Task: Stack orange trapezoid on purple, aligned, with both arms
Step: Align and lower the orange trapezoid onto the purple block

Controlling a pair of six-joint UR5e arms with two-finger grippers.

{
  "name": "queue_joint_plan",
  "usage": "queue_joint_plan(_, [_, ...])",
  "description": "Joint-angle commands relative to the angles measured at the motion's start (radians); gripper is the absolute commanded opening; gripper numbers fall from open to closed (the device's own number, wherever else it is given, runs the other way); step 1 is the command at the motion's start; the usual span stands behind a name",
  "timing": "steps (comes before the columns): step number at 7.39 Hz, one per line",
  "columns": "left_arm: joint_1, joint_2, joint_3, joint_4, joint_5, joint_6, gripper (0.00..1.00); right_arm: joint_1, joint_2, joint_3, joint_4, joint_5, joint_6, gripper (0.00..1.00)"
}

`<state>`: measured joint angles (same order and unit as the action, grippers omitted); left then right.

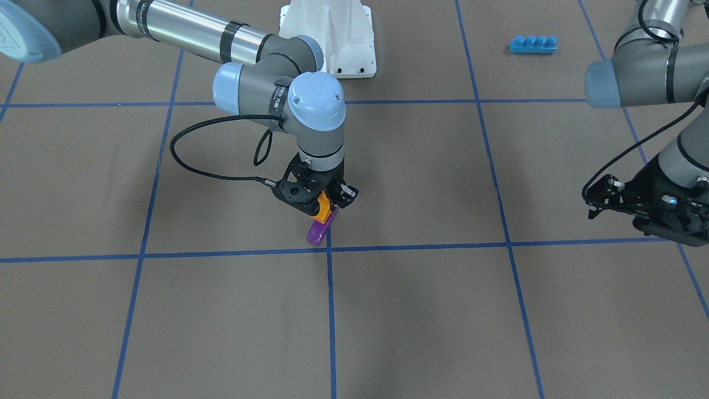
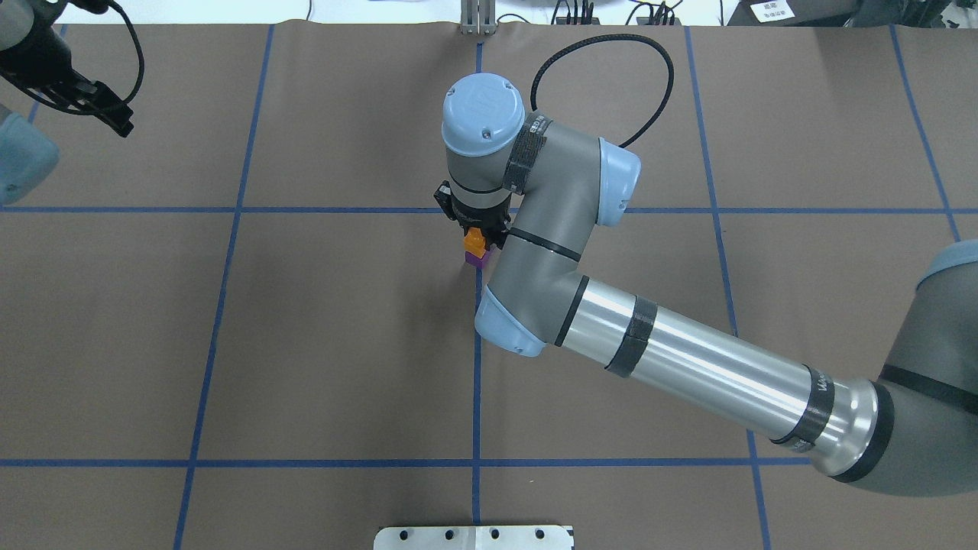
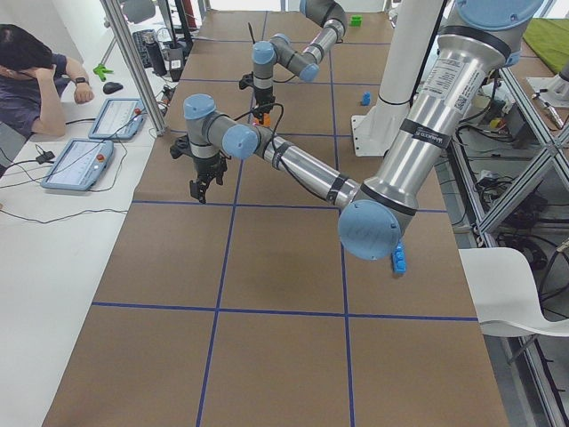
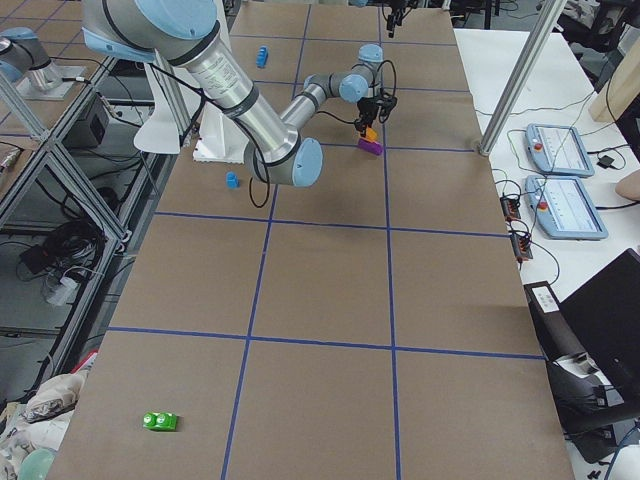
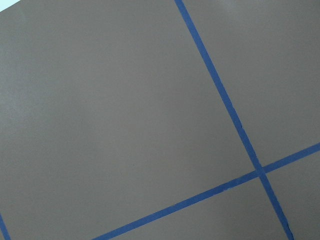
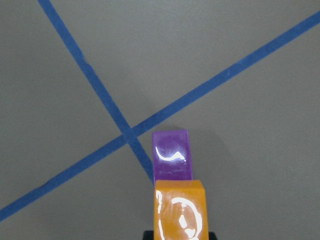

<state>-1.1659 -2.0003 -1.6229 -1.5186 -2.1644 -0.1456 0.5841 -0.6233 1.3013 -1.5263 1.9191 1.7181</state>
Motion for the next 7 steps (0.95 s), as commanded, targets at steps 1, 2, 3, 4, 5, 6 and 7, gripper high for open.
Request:
queue_joint_plan(1, [0.0, 0.0, 0.0, 0.0, 0.0, 0.0, 1.0, -0.006, 0.0, -0.005, 0.001, -0.008, 0.002, 0.0])
queue_joint_plan(2, [0.0, 0.0, 0.001, 0.0, 0.0, -0.002, 1.0, -0.006, -0.001, -0.007, 0.002, -0.008, 0.0, 0.0])
queue_joint_plan(3, [0.0, 0.0, 0.002, 0.0, 0.0, -0.005, 1.0, -0.006, 0.0, -0.013, 0.002, -0.008, -0.002, 0.0])
queue_joint_plan(4, [0.0, 0.0, 0.002, -0.002, 0.0, -0.003, 1.0, -0.006, 0.0, -0.016, 0.003, -0.009, -0.003, 0.0])
queue_joint_plan(5, [0.002, 0.0, 0.002, -0.002, 0.001, -0.003, 1.0, -0.006, 0.002, -0.016, 0.003, -0.009, -0.006, 0.0])
queue_joint_plan(6, [0.002, 0.0, 0.002, 0.0, 0.002, -0.003, 1.0, -0.006, 0.004, -0.016, 0.003, -0.009, -0.017, 0.0])
queue_joint_plan(7, [0.002, 0.0, 0.002, 0.0, 0.0, -0.003, 1.0, -0.007, 0.004, -0.014, 0.003, -0.018, -0.021, 0.0])
